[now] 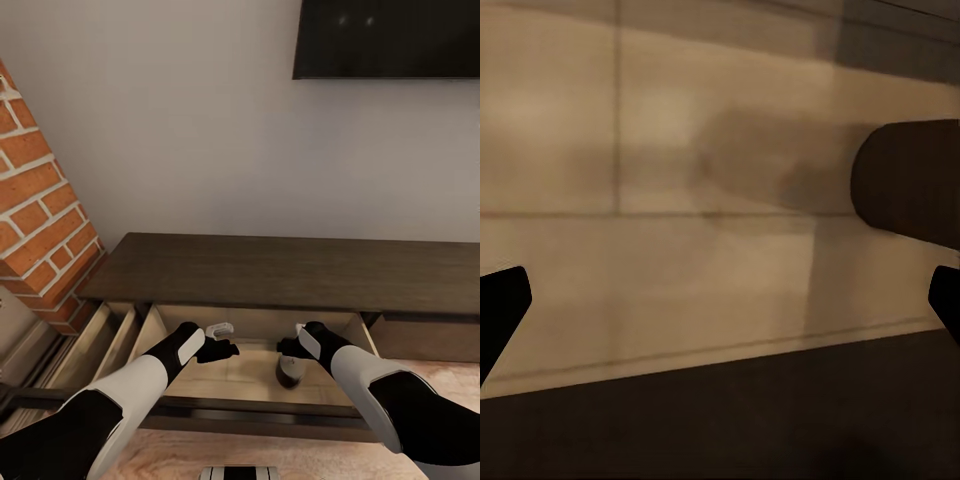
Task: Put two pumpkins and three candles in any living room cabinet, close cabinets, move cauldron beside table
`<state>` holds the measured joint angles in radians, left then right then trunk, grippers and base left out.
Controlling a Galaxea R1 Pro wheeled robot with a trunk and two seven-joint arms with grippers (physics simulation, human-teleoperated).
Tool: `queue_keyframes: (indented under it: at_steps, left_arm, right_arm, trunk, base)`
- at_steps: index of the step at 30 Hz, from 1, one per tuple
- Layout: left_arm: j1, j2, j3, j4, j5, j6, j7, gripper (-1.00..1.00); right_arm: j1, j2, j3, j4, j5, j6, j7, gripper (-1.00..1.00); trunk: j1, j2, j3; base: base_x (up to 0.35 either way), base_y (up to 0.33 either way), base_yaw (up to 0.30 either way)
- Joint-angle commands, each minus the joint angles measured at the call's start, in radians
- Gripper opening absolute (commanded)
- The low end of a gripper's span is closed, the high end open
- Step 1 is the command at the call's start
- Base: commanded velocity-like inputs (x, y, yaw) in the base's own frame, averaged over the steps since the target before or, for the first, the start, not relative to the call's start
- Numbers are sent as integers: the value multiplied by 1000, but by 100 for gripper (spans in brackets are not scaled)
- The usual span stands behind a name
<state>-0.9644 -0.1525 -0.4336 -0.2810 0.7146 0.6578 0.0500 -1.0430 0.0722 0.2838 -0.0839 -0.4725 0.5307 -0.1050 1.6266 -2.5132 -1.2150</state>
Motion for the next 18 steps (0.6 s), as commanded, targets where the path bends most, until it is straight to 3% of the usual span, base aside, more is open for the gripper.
queue_keyframes:
  at_steps: [1, 11, 18]
  left_arm:
    - [0, 1, -7, -1, 9, 2, 5, 100]
    - [0, 1, -7, -1, 9, 1, 5, 100]
    - [0, 1, -7, -1, 9, 1, 5, 100]
  right_arm:
    - [0, 0, 6, -2, -11, 5, -7, 100]
    - [0, 0, 6, -2, -11, 5, -7, 100]
    - [0, 0, 6, -2, -11, 5, -7, 100]
  trunk:
    - [-1, 0, -1]
    - [-1, 0, -1]
    - [-4, 1, 26]
  base:
    - [-224, 0, 0]
    - [-50, 0, 0]
    - [-1, 0, 0]
